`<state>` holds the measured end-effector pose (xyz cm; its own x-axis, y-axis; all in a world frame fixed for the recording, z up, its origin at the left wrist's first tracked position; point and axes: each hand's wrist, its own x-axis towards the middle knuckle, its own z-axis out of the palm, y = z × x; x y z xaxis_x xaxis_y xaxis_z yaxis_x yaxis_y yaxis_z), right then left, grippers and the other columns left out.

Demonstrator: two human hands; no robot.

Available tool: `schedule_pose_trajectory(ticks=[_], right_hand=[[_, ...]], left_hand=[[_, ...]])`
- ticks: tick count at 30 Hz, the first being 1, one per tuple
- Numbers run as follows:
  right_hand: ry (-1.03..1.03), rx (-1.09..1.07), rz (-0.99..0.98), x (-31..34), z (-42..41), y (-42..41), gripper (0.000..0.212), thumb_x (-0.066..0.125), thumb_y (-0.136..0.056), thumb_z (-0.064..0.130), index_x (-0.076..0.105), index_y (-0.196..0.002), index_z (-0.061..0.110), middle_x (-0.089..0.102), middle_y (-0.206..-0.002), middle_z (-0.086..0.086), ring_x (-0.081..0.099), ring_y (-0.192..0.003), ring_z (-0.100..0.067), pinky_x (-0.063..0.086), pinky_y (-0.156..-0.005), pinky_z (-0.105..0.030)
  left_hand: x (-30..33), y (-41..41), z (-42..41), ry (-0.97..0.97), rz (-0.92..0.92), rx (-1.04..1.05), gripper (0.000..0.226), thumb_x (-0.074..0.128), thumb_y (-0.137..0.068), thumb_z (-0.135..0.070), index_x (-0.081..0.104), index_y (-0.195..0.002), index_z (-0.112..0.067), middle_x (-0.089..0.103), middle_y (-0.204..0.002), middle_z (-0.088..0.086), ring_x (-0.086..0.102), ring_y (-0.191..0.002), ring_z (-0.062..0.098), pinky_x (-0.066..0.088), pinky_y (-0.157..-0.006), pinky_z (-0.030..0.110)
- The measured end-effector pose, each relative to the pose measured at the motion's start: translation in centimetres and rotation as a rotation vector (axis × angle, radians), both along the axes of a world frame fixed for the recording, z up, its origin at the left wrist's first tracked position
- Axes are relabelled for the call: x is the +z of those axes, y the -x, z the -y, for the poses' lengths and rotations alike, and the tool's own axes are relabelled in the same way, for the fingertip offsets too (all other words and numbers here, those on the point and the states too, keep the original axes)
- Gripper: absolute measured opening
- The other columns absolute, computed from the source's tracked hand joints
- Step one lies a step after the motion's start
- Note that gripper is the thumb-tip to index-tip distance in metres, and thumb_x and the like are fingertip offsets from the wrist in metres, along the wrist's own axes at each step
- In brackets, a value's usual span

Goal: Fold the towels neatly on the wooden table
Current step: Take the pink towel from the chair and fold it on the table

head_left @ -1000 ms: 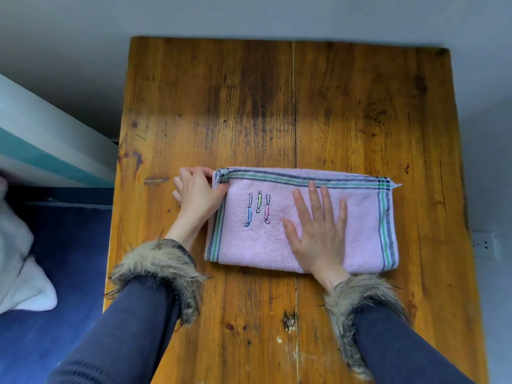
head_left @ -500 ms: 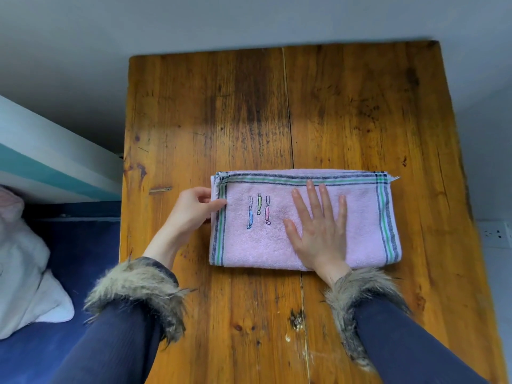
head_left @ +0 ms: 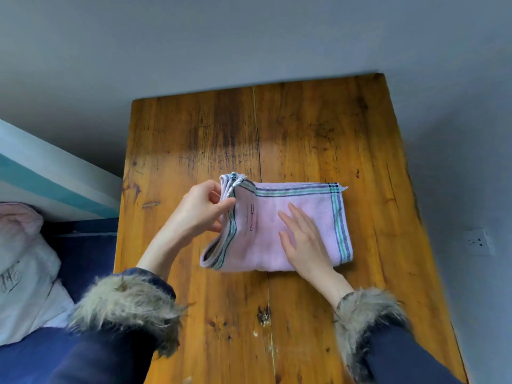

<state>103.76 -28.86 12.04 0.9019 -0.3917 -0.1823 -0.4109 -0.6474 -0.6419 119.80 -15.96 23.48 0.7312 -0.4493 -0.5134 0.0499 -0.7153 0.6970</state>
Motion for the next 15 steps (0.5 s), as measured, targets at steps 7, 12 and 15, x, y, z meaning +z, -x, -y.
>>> schedule_pose_trajectory(ticks=[7, 12, 15], right_hand=[[-0.214, -0.298, 0.070, 2.1, 3.9, 7.1, 0.025, 0.047, -0.093, 0.006, 0.066, -0.110, 0.008, 0.064, -0.110, -0.003, 0.060, -0.102, -0.015, 0.038, -0.084, -0.005], [-0.486, -0.485, 0.036, 2.7, 6.3, 9.0, 0.022, 0.046, -0.096, 0.019, 0.066, -0.105, 0.016, 0.066, -0.096, 0.007, 0.062, -0.091, -0.007, 0.050, -0.084, -0.015], [-0.653, -0.507, -0.001, 2.1, 6.9, 9.0, 0.024, 0.044, -0.096, 0.032, 0.064, -0.105, 0.020, 0.068, -0.097, 0.003, 0.064, -0.093, -0.010, 0.055, -0.085, -0.035]], left_hand=[[0.4, 4.6, 9.8, 0.040, -0.066, -0.075, 0.016, 0.060, -0.088, -0.014, 0.051, -0.093, -0.001, 0.062, -0.089, 0.019, 0.066, -0.062, 0.023, 0.058, -0.053, 0.037], [-3.8, 7.5, 15.0, 0.008, -0.078, 0.023, 0.015, 0.059, -0.087, -0.010, 0.047, -0.079, -0.009, 0.061, -0.084, 0.016, 0.066, -0.065, 0.025, 0.059, -0.056, 0.039], [-6.1, 8.5, 16.4, -0.017, -0.045, 0.038, 0.009, 0.058, -0.086, -0.008, 0.051, -0.080, -0.007, 0.065, -0.089, 0.019, 0.068, -0.072, 0.028, 0.059, -0.058, 0.041]])
